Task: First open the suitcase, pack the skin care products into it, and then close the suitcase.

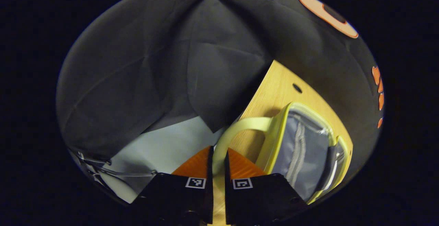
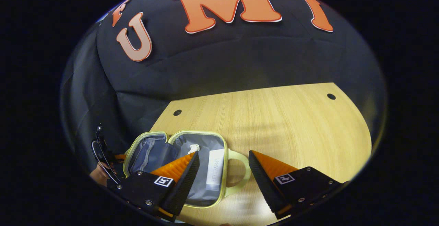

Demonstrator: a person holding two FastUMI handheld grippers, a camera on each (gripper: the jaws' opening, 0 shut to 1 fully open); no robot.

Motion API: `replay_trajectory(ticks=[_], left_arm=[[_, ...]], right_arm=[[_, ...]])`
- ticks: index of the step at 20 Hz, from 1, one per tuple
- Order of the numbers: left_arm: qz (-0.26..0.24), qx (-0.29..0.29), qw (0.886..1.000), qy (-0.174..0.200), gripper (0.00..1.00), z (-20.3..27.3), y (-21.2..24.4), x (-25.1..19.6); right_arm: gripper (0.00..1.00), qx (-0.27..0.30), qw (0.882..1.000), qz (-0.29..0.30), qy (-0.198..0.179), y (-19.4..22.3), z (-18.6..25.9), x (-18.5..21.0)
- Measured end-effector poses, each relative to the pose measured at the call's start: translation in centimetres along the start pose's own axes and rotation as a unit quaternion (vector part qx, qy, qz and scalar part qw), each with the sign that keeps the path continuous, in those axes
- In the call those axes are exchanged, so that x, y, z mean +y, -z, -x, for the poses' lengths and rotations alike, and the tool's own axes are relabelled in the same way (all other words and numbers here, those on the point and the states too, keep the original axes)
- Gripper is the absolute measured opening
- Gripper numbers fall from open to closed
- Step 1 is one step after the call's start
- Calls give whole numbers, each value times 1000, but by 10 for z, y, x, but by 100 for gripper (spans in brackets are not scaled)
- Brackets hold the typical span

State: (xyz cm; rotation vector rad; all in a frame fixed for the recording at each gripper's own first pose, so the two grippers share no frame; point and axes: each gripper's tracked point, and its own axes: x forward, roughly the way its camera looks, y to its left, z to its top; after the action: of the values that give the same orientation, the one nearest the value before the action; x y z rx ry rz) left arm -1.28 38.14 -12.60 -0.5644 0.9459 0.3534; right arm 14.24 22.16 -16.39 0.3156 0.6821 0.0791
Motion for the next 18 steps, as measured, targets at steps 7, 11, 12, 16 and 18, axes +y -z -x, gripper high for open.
replay_trajectory(ticks=[7, 11, 12, 16, 18], left_arm=[[-59, -93, 993, 46, 5, 94, -46, -36], [-85, -138, 983, 91, 4, 148, -67, -81], [-93, -147, 980, 96, 4, 155, -70, -89], [-119, -165, 973, 113, 4, 186, -71, -127], [-127, -176, 967, 130, 4, 207, -72, -155]], right_arm=[[93, -59, 997, 42, 20, -27, 32, -19], [93, -81, 996, 44, 18, -33, 44, -21], [93, -92, 995, 40, 19, -36, 45, -22], [94, -111, 993, 34, 11, -47, 54, -31], [94, -115, 993, 34, 6, -49, 56, -37]])
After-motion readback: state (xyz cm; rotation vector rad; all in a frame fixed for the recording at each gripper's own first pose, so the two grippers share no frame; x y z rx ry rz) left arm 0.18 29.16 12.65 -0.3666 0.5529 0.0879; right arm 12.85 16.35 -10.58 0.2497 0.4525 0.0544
